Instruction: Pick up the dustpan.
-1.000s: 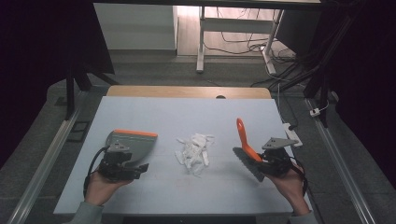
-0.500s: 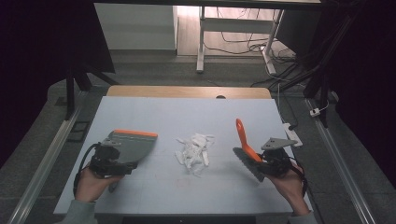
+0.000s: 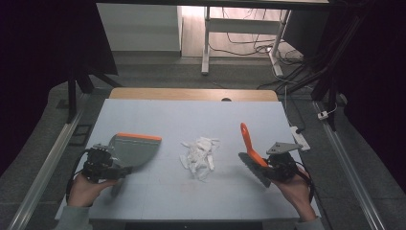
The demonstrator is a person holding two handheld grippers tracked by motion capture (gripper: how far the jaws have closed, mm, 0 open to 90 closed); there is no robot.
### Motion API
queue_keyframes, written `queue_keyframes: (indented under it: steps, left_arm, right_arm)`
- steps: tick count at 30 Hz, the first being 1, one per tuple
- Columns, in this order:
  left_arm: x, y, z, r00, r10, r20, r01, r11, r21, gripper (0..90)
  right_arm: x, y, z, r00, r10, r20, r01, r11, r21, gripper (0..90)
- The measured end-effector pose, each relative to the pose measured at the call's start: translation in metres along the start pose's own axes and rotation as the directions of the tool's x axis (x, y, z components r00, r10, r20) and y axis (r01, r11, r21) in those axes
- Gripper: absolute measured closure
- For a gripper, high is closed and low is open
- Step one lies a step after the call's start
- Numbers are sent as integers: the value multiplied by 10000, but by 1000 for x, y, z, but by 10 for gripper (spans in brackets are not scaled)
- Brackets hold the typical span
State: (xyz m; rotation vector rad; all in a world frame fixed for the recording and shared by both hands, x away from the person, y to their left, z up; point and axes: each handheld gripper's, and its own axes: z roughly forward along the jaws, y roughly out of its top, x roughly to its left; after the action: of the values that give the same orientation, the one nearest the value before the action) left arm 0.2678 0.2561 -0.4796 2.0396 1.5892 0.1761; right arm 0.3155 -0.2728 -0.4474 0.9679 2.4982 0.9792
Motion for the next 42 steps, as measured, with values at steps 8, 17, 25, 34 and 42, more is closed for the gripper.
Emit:
queue_keyframes:
  steps: [8,17,25,34,42]
  left_arm:
    - [9,-3,17,9988,-480,118,471,9967,659,167]
    - [13,-5,27,9966,-785,241,761,9931,894,189]
    - [17,-6,36,9934,-1067,432,1017,9894,1037,292]
    - [20,-7,41,9864,-1447,783,1372,9861,937,433]
    - [21,-6,42,9818,-1650,943,1572,9839,850,534]
  right_arm:
    - [0,0,1,10000,-38,14,38,10000,47,701]
    - [1,0,3,10000,-50,-11,50,9999,122,701]
    - [0,-1,3,10000,-49,30,49,9999,96,701]
    - [0,-1,2,10000,-59,44,59,9999,94,701]
    - [0,-1,2,10000,-67,54,67,9999,80,701]
